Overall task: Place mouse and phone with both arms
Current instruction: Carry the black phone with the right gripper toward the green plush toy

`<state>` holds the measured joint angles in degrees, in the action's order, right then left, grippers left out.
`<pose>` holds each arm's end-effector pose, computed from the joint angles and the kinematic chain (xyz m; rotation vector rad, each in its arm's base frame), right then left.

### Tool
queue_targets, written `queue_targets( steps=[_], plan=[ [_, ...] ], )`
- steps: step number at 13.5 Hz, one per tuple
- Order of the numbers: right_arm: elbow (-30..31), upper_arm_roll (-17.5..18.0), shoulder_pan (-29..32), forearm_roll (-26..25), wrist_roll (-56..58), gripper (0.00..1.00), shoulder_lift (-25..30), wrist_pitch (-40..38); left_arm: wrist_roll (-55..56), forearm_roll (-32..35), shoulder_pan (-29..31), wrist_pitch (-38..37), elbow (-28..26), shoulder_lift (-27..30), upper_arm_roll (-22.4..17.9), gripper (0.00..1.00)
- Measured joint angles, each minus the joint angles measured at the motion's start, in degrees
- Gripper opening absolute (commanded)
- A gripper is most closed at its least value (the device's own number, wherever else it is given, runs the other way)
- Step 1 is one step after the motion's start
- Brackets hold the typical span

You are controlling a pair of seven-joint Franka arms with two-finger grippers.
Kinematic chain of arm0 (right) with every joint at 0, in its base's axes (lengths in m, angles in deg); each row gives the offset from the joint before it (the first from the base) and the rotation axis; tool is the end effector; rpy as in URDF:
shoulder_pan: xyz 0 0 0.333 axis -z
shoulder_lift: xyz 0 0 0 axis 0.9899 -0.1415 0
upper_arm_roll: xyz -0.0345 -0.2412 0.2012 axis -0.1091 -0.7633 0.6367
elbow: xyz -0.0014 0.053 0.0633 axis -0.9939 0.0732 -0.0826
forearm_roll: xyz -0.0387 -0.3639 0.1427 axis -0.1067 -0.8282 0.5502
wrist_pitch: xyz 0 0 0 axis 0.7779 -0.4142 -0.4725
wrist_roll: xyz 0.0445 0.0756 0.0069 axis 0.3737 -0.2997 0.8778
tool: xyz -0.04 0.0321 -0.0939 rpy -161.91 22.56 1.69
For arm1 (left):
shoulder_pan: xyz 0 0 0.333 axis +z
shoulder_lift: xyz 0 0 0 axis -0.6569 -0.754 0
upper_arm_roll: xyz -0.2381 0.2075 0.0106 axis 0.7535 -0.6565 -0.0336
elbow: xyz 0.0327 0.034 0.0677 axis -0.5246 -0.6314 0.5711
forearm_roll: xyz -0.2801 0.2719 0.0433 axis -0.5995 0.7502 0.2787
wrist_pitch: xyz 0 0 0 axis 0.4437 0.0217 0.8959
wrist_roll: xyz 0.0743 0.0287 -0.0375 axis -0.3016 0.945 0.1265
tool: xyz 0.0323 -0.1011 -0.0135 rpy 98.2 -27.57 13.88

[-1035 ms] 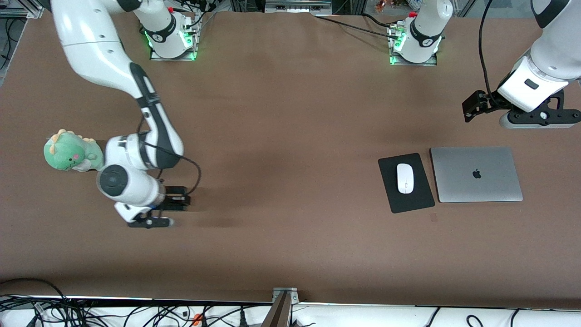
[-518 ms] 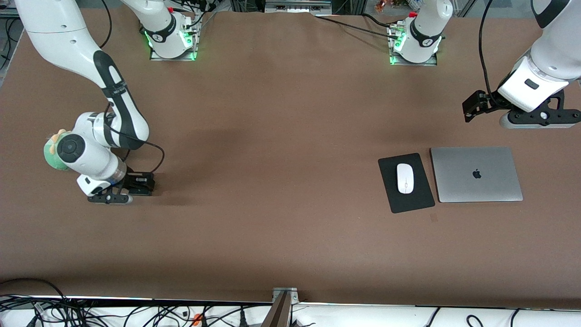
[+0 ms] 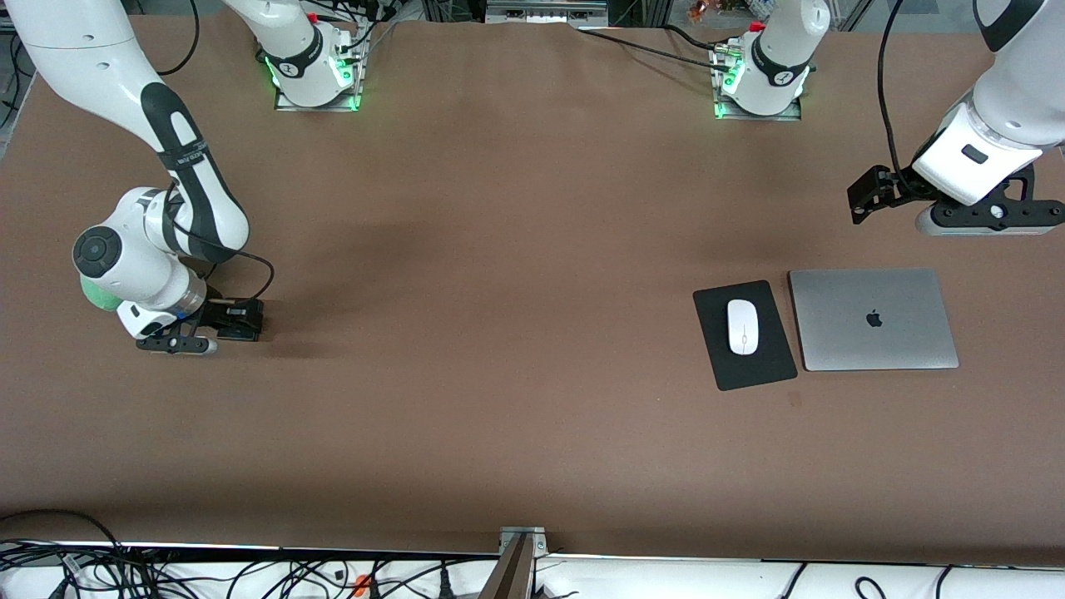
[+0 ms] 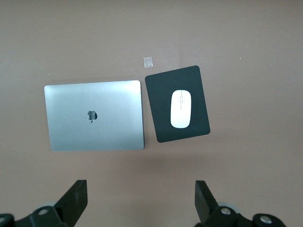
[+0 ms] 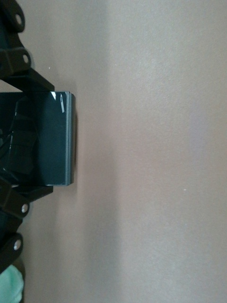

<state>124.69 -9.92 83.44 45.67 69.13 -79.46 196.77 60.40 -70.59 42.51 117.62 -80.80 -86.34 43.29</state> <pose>0.5922 -0.0573 0.1882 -3.1269 0.0837 -0.0879 0.5462 -0.0611 0.5805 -3.0649 0.0065 0.0202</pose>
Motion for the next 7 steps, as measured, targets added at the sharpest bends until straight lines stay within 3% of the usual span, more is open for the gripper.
queue_targets(
  steps=[3,4,5,7],
  plan=[
    [4.13,-0.01,0.03,0.23,2.08,0.42,0.62,3.82,0.0,0.0,0.0,0.0,0.0,0.0,0.0,1.0],
    [4.76,-0.02,0.08,0.4,2.64,0.55,0.9,4.45,0.0,0.0,0.0,0.0,0.0,0.0,0.0,1.0],
    [5.16,-0.05,0.16,0.42,2.91,1.0,1.21,4.45,0.0,0.0,0.0,0.0,0.0,0.0,0.0,1.0],
    [5.62,-0.05,0.33,0.42,3.15,1.0,1.58,4.45,0.0,0.0,0.0,0.0,0.0,0.0,0.0,1.0]
  ],
)
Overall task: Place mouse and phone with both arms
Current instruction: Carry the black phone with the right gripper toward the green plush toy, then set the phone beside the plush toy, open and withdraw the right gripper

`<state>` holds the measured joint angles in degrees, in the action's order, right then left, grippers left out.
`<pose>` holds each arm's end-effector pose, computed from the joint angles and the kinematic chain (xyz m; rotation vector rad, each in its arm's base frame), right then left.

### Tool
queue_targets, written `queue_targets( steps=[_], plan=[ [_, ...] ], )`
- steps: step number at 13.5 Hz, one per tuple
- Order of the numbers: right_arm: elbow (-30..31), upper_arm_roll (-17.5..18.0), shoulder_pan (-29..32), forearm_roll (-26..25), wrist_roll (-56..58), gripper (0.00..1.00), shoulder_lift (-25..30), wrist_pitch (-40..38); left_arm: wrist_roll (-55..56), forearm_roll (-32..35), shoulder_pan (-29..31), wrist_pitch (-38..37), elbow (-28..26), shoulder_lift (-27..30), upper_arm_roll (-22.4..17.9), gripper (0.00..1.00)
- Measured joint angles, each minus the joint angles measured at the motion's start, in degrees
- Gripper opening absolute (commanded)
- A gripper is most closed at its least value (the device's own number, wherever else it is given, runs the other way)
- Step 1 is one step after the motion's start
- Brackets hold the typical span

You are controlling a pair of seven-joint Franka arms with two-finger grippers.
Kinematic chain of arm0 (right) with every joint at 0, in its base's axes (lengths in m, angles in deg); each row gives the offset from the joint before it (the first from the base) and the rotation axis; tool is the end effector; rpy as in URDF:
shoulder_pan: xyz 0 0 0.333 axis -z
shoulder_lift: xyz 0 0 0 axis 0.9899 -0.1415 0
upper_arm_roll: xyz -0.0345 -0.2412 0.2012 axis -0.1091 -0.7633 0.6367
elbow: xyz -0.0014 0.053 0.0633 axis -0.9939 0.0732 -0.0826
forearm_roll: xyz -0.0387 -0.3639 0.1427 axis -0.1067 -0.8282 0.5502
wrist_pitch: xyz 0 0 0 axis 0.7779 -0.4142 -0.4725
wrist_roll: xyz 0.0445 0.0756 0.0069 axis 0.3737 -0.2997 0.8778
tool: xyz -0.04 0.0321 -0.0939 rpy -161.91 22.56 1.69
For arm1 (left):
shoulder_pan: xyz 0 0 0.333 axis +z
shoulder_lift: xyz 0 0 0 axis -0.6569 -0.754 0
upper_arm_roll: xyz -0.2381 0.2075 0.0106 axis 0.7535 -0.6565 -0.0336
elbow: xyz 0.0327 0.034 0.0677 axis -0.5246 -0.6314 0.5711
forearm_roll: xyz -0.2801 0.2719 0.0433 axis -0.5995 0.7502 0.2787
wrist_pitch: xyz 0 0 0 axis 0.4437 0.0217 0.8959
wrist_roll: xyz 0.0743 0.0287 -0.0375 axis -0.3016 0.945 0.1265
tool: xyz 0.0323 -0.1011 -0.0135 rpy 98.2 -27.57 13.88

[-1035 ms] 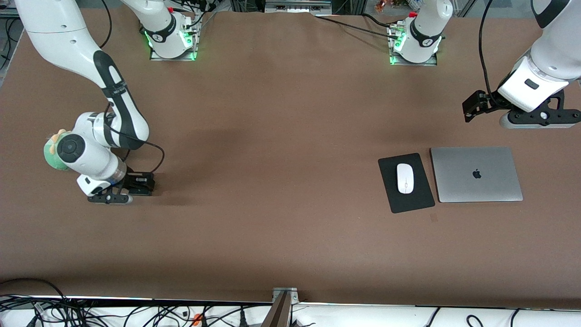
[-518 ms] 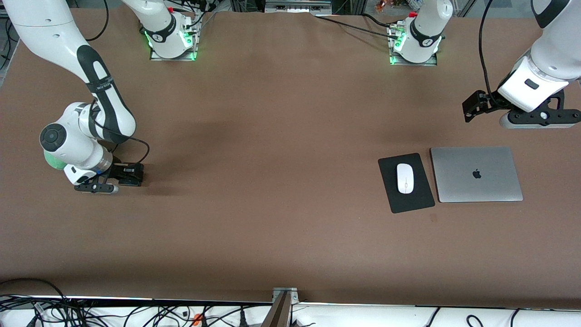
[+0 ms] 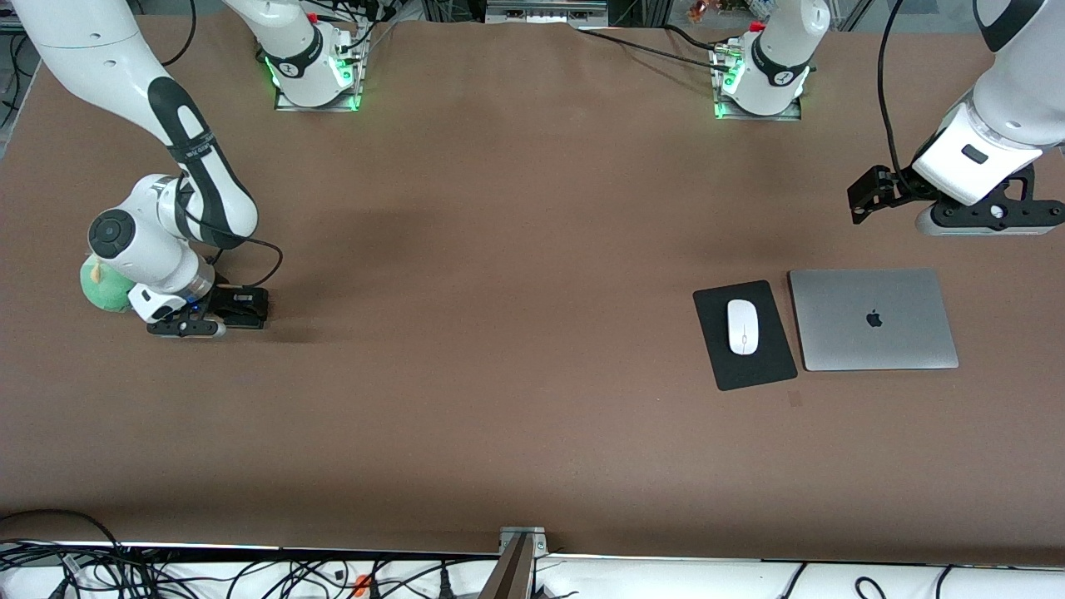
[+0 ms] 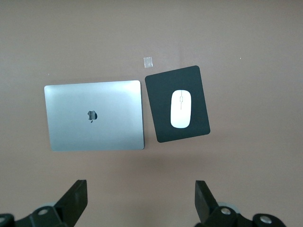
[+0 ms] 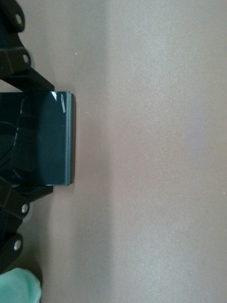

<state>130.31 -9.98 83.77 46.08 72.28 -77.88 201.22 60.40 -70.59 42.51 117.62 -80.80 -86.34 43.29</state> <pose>0.5654 -0.0608 0.1762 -3.1321 0.0248 -0.0994 0.5462 -0.0611 0.5805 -3.0649 0.0065 0.0202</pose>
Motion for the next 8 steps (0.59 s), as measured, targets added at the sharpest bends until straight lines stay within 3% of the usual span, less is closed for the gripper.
queue_targets(
  steps=[4,8],
  plan=[
    [-0.46,0.01,0.04,0.0,0.12,1.0,1.2,-1.7,0.0,0.0,0.0,0.0,0.0,0.0,0.0,1.0],
    [-8.45,0.02,0.04,0.0,0.16,1.0,6.3,-18.79,0.0,0.0,0.0,0.0,0.0,0.0,0.0,1.0]
  ],
)
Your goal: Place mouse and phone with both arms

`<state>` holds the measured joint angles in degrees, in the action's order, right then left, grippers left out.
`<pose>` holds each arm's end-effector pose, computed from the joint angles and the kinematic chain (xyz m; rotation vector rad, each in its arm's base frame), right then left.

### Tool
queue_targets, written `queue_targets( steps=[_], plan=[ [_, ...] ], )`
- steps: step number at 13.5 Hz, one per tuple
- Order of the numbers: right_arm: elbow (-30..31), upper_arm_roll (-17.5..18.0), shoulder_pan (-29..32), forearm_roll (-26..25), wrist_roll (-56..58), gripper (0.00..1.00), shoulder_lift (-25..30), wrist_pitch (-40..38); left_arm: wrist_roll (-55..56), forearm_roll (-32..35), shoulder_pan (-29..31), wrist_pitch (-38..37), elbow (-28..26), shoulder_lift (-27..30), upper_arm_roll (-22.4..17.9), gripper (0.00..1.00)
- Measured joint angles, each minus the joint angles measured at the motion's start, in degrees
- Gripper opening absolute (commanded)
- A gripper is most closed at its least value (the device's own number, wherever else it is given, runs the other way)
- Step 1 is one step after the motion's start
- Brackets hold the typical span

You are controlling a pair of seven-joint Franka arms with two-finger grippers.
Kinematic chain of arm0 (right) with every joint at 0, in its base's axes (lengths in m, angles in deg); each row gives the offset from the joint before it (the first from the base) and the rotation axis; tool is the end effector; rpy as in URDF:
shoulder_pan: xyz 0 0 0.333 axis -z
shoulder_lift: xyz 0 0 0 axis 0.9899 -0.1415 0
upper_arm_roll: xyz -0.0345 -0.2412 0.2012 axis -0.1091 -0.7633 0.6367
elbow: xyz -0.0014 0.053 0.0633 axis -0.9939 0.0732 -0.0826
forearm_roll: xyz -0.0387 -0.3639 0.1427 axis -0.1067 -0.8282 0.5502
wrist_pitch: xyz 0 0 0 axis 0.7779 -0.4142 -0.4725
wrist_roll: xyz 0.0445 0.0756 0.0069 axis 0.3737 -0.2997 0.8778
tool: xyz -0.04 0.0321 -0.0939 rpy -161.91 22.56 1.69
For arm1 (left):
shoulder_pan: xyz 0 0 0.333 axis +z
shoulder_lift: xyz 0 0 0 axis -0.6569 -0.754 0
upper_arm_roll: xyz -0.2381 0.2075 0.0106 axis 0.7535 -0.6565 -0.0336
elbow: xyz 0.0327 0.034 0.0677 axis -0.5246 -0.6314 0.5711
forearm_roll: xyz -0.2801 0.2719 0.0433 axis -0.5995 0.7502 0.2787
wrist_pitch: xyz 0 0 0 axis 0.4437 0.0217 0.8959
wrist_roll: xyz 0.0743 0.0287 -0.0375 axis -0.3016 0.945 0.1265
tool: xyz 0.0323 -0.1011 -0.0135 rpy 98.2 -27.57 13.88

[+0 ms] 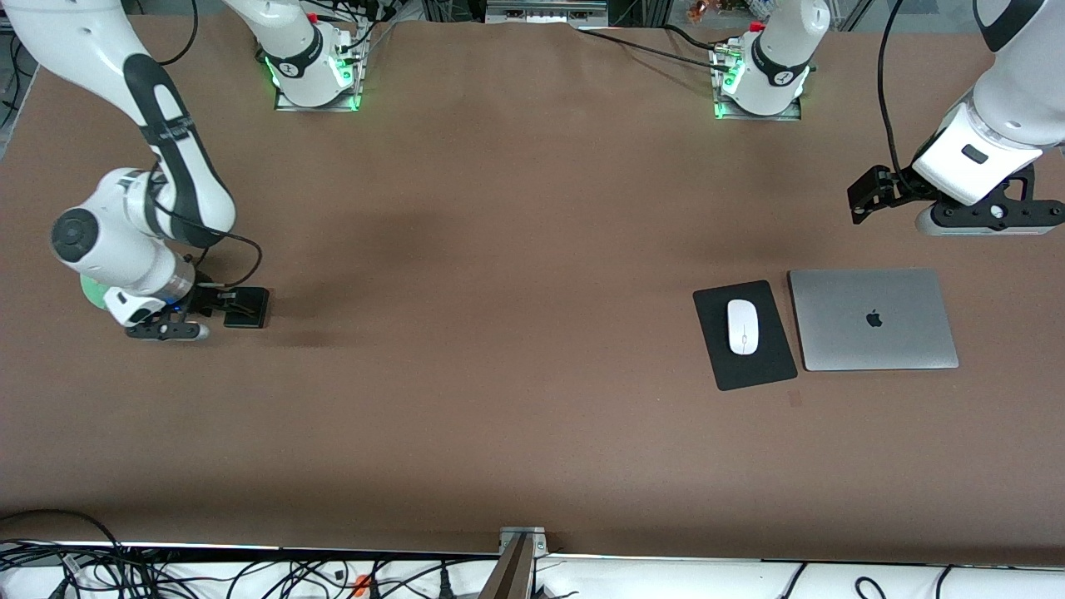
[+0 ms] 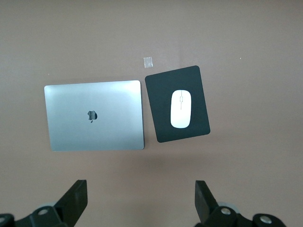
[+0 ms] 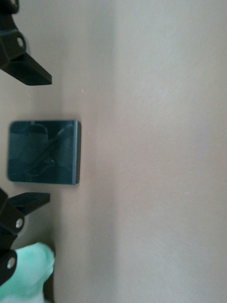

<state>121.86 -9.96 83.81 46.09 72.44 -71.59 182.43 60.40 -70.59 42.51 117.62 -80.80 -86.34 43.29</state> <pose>0.5981 -0.0580 0.2671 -3.0932 0.0003 0.0046 0.5462 -0.0611 0.5805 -3.0649 0.0065 0.0202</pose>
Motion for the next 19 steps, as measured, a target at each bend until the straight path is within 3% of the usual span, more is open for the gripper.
queue_targets(
  steps=[3,5,11,19],
  plan=[
    [-9.0,0.09,-0.03,0.05,0.03,1.0,4.22,-15.9,0.0,0.0,0.0,0.0,0.0,0.0,0.0,1.0],
    [-13.43,0.2,-0.04,0.06,0.03,1.0,6.72,-21.96,0.0,0.0,0.0,0.0,0.0,0.0,0.0,1.0],
    [-14.89,0.3,-0.04,-0.1,0.25,1.0,15.15,-26.05,0.0,0.0,0.0,0.0,0.0,0.0,0.0,1.0],
    [-18.98,0.57,-0.24,-5.15,0.25,1.0,21.84,-32.27,0.0,0.0,0.0,0.0,0.0,0.0,0.0,1.0]
  ],
)
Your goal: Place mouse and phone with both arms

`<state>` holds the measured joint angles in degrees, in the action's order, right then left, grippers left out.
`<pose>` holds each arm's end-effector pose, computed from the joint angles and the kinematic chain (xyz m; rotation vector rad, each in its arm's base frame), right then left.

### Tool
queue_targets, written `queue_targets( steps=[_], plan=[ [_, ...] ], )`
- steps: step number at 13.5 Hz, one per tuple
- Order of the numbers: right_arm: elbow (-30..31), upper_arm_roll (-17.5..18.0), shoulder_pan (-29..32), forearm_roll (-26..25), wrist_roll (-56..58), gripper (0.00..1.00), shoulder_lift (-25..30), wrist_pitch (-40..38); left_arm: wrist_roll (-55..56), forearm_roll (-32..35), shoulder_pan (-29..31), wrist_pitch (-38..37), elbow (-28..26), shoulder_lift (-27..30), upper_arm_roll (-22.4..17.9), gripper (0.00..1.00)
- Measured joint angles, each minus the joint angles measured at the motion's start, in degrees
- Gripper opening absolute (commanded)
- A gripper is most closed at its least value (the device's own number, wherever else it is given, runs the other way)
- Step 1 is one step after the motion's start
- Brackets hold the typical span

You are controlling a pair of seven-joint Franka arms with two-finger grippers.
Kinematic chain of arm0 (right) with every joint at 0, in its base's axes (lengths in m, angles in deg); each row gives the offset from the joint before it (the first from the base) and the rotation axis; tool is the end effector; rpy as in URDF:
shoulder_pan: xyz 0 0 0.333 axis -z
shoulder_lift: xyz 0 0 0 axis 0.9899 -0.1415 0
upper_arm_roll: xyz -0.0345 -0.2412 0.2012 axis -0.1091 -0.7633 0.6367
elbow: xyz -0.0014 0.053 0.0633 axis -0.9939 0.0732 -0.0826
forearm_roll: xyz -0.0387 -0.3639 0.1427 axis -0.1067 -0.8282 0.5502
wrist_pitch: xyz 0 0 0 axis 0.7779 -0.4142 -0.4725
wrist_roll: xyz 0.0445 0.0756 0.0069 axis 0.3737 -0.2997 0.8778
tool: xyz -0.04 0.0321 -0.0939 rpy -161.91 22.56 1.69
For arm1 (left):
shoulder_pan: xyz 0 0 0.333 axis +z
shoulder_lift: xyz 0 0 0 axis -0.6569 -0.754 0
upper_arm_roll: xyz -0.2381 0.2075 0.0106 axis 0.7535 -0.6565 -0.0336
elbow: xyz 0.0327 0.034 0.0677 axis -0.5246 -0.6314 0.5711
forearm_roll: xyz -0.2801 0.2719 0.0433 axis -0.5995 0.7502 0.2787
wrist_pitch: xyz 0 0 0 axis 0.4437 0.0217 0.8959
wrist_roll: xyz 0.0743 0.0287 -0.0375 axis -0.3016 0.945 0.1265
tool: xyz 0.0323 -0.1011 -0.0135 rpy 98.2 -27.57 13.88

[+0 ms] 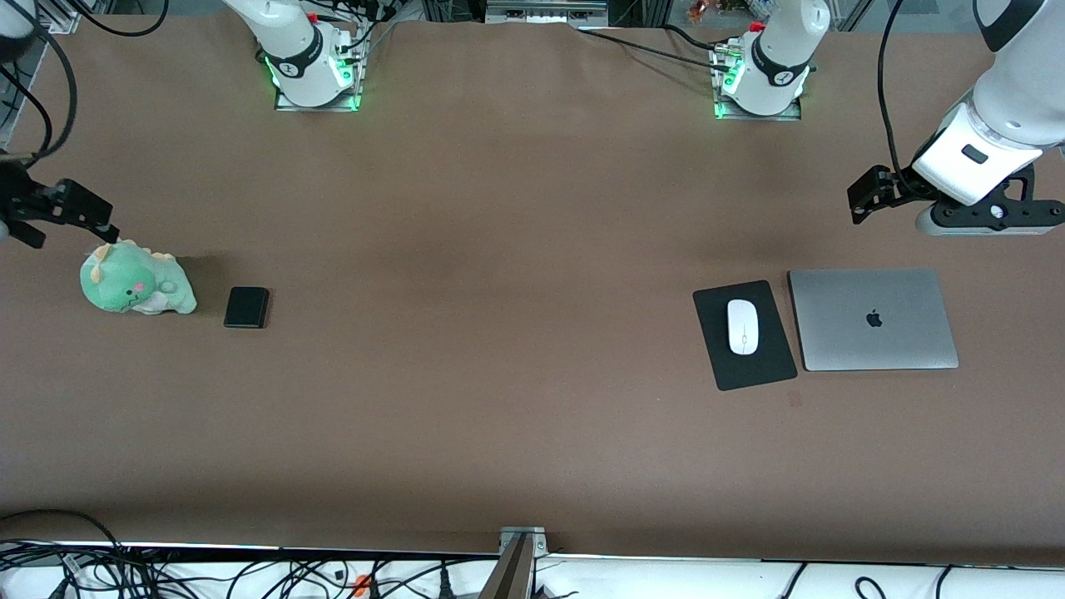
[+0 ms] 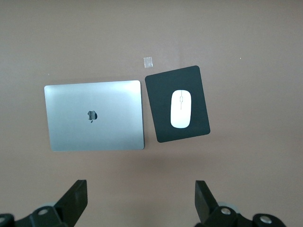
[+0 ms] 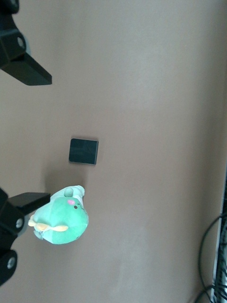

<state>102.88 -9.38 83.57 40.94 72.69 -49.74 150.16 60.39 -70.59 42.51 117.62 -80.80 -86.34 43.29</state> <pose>0.5690 -0.0481 0.5983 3.1273 0.1361 0.2180 0.5462 -0.0611 0.5805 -3.0649 0.0067 0.0202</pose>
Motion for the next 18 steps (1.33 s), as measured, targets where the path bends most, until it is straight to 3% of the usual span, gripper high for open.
queue_targets(
  steps=[18],
  plan=[
    [-1.88,0.25,-0.09,-0.17,0.0,1.0,-0.48,0.08,0.0,0.0,0.0,0.02,0.61,0.0,0.0,1.0]
  ],
)
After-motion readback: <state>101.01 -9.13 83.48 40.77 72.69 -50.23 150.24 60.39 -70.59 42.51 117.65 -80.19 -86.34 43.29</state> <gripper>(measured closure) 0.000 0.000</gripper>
